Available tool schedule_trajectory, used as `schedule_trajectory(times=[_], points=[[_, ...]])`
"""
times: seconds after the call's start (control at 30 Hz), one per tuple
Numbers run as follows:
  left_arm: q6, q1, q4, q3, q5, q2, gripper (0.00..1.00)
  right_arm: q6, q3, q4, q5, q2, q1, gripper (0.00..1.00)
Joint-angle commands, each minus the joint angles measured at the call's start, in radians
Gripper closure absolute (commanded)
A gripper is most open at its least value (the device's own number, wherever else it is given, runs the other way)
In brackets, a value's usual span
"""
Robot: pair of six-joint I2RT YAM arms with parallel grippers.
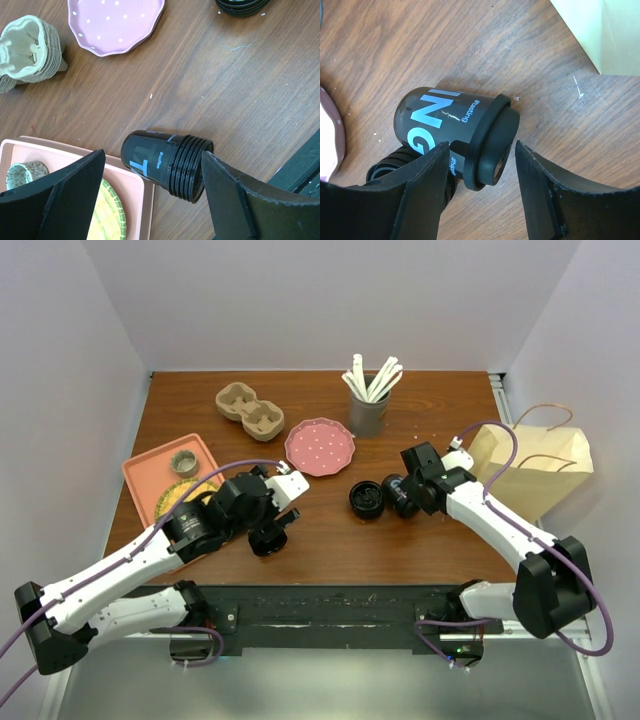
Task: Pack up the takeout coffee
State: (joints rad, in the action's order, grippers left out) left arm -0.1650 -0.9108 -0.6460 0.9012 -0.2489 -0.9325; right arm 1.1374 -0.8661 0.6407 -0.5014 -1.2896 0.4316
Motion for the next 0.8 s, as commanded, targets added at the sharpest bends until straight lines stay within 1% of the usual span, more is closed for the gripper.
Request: schedule_trajectory(times=[0.0,0.23,0.27,0.3,0.5,0.57,0.6,0.77], points=[[0.013,0.000,0.028,0.021,0.005,0.017,0.17,0.061,-0.013,0.005,-0.022,-0.025,0.006,0.42],[0.010,0.000,0.020,0.033,0.003,0.021,0.17,0.061,-0.020,-0.016,-0.037,-0.042,0.006,0.55],[0.012,0.000,0.019,0.034,0.002,0.021,0.17,0.056,-0.024,-0.013,-0.040,-0.042,0.007,0.60],[0.012,0.000,0.017,0.038,0.002,0.021,0.17,0.047,-0.031,-0.010,-0.042,-0.039,0.009,0.62],[0.013,0.000,0.026,0.045,-0.006,0.023,0.18,-0.024,-0.083,0.079,-0.127,-0.001,0.029,0.73],[0.015,0.000,0.037,0.047,-0.004,0.021,0.18,-0.044,-0.093,0.106,-0.159,0.018,0.035,0.75],[0.016,0.000,0.042,0.045,-0.004,0.020,0.18,-0.066,-0.099,0.112,-0.167,0.021,0.038,0.77],[0.022,0.000,0.058,0.045,-0.004,0.020,0.18,-0.163,-0.132,0.128,-0.229,0.049,0.059,0.79]])
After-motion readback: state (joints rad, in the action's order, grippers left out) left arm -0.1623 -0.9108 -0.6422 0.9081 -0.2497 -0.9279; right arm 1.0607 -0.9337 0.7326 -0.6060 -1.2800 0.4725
